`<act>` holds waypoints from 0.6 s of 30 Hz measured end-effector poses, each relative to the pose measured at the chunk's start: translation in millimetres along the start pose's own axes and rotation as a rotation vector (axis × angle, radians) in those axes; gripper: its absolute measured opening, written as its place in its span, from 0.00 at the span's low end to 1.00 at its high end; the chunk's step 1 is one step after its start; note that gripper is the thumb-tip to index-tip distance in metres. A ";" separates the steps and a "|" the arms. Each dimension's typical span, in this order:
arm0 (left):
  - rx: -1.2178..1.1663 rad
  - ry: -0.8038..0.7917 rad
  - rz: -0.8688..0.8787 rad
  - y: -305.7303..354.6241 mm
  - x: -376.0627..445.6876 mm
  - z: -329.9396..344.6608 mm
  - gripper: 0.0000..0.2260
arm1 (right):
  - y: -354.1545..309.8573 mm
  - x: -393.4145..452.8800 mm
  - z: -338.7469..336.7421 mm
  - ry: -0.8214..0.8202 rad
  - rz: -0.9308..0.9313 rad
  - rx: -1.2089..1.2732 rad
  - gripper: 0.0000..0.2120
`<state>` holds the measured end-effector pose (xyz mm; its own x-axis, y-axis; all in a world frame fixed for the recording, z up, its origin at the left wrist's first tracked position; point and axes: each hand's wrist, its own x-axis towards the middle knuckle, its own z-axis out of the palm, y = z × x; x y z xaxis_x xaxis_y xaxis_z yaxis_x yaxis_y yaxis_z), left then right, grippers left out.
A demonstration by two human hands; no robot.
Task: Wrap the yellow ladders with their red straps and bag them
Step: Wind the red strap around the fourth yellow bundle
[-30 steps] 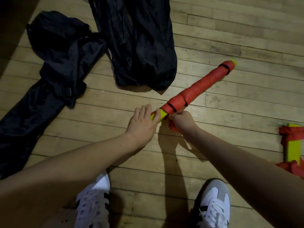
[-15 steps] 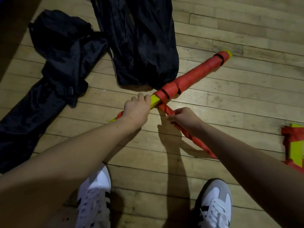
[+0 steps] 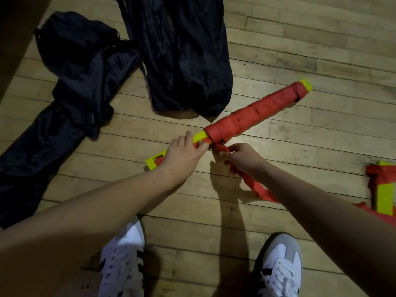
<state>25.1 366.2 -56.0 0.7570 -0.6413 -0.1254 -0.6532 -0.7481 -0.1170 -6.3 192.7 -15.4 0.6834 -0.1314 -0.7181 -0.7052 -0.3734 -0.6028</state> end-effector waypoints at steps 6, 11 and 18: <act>-0.276 -0.176 -0.244 10.5 2.5 -22.2 0.27 | 6.4 -2.1 7.1 0.028 0.017 -0.006 0.15; -0.296 -0.239 -0.302 10.2 10.0 -24.4 0.24 | 3.8 -1.8 8.3 0.089 -0.019 -0.070 0.15; -0.267 -0.265 -0.350 5.3 22.7 -31.9 0.23 | 0.5 -4.3 6.4 0.096 -0.116 -0.077 0.15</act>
<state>39.4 342.2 -28.1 0.8761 -0.3048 -0.3736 -0.3074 -0.9500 0.0543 -10.8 198.9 -14.8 0.7768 -0.1690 -0.6066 -0.6065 -0.4601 -0.6485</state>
